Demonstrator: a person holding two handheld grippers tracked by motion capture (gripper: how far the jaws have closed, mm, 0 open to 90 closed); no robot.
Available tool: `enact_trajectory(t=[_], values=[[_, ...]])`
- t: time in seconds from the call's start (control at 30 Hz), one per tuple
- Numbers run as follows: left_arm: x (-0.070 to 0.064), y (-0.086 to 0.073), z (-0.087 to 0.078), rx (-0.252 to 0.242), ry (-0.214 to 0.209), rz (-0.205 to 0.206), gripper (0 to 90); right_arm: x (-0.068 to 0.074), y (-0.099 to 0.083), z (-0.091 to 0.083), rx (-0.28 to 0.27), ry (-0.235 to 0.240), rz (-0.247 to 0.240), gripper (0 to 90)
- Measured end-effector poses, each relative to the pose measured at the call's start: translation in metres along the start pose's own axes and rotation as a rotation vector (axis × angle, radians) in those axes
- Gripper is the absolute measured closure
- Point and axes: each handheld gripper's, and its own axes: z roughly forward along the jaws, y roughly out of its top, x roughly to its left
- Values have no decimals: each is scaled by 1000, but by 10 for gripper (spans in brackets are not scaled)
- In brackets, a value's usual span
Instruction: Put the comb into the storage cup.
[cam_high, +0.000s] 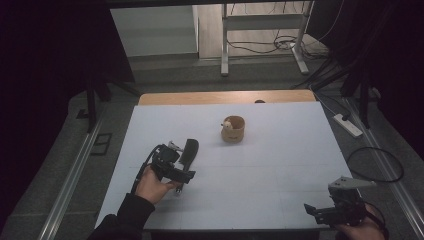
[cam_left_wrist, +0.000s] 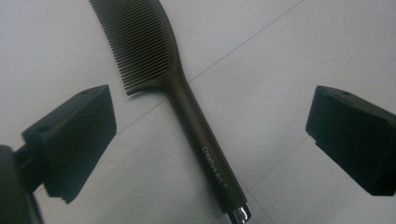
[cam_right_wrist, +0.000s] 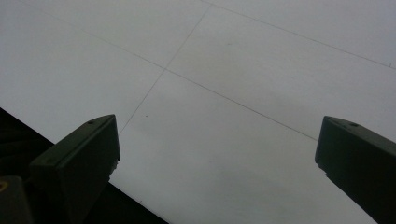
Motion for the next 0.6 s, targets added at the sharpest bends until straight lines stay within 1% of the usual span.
enact_trajectory(t=[0.07,0.13,0.2,0.23,0.27,0.33,0.4,0.47,0.5,0.6], values=[[2,1,2,3,-19,-11,71,0,0,0,0,1,0,0],[3,2,3,-1,-35,-19,142,0,0,0,-1,1,-1,0],[4,2,3,0,-50,-16,296,0,0,0,0,1,-1,0],[4,3,3,-2,-47,-22,376,0,0,0,0,1,-1,0],[4,3,3,0,-44,-23,437,0,0,0,0,2,-1,0],[2,4,3,7,-37,-8,591,0,0,0,-1,1,-1,1],[0,4,2,9,-39,8,735,0,0,0,-1,1,-2,2],[-3,4,3,16,-45,20,849,0,0,0,0,1,-3,4],[-4,3,4,19,-43,28,881,0,0,0,1,1,-2,4],[-6,1,8,39,-39,39,889,0,0,0,0,2,-3,6]])
